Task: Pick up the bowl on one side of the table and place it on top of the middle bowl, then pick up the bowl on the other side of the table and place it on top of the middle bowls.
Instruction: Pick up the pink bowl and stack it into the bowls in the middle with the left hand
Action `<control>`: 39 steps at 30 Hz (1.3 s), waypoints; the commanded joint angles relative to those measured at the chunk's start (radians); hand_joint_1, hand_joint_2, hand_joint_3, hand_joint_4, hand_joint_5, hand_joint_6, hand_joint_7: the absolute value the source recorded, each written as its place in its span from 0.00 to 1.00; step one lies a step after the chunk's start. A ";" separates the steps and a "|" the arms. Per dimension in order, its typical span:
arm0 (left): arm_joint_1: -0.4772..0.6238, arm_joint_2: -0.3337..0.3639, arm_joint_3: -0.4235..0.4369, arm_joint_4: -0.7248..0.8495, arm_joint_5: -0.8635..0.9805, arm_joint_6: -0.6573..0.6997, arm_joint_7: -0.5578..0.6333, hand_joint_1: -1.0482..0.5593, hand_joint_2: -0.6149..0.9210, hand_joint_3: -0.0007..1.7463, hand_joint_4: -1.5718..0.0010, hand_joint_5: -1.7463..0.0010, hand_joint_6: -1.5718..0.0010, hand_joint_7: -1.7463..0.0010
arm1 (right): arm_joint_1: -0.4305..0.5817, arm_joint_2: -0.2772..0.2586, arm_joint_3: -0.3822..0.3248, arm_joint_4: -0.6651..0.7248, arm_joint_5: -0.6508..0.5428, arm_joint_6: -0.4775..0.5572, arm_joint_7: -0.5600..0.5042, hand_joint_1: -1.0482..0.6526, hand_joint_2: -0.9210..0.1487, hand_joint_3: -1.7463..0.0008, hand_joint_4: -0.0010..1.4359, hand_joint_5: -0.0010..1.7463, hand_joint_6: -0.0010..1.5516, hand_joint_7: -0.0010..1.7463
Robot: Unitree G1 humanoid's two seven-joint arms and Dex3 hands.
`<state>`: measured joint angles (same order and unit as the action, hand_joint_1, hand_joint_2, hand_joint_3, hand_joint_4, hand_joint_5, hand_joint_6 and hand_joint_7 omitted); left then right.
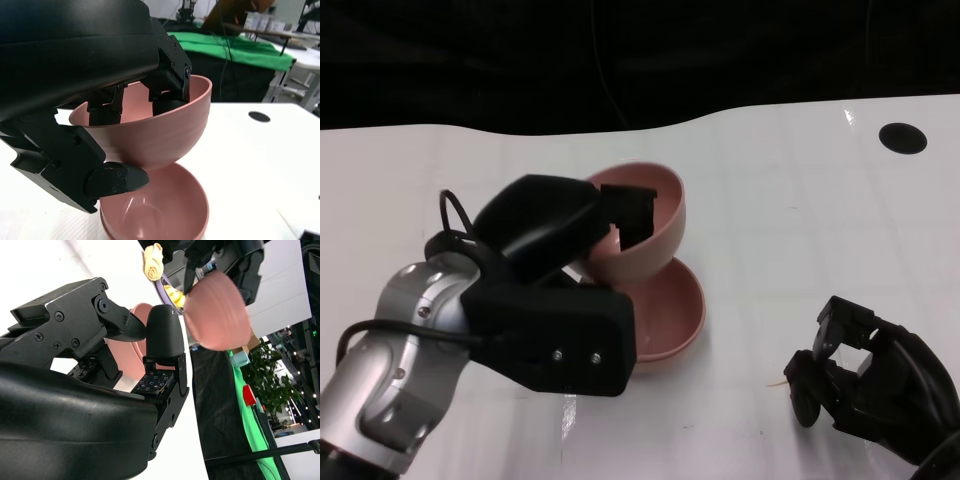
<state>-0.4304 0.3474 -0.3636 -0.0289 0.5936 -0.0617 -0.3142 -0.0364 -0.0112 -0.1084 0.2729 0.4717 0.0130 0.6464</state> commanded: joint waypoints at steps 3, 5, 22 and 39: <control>0.008 0.003 -0.015 0.034 0.012 -0.016 0.013 0.65 0.80 0.42 0.52 0.00 0.63 0.00 | 0.006 -0.002 -0.004 -0.017 -0.002 -0.005 -0.005 0.55 0.33 0.45 0.64 1.00 0.53 0.82; 0.016 0.005 -0.022 0.063 0.012 -0.036 0.025 0.65 0.81 0.41 0.53 0.00 0.63 0.00 | 0.004 0.000 -0.004 -0.013 0.000 -0.007 0.000 0.55 0.32 0.45 0.64 1.00 0.53 0.82; -0.002 -0.022 -0.072 0.248 0.044 -0.089 0.064 0.64 0.95 0.17 0.56 0.00 0.56 0.23 | 0.003 0.007 -0.005 -0.005 -0.003 -0.019 0.010 0.55 0.31 0.47 0.64 1.00 0.52 0.83; -0.023 -0.049 -0.105 0.317 0.074 -0.114 0.101 0.62 1.00 0.14 0.53 0.00 0.63 0.02 | 0.000 0.004 -0.004 0.000 -0.010 -0.017 0.009 0.54 0.29 0.50 0.63 1.00 0.52 0.83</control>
<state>-0.4588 0.2894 -0.4632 0.2688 0.6583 -0.1858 -0.2141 -0.0358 0.0002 -0.1069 0.2700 0.4619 0.0013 0.6582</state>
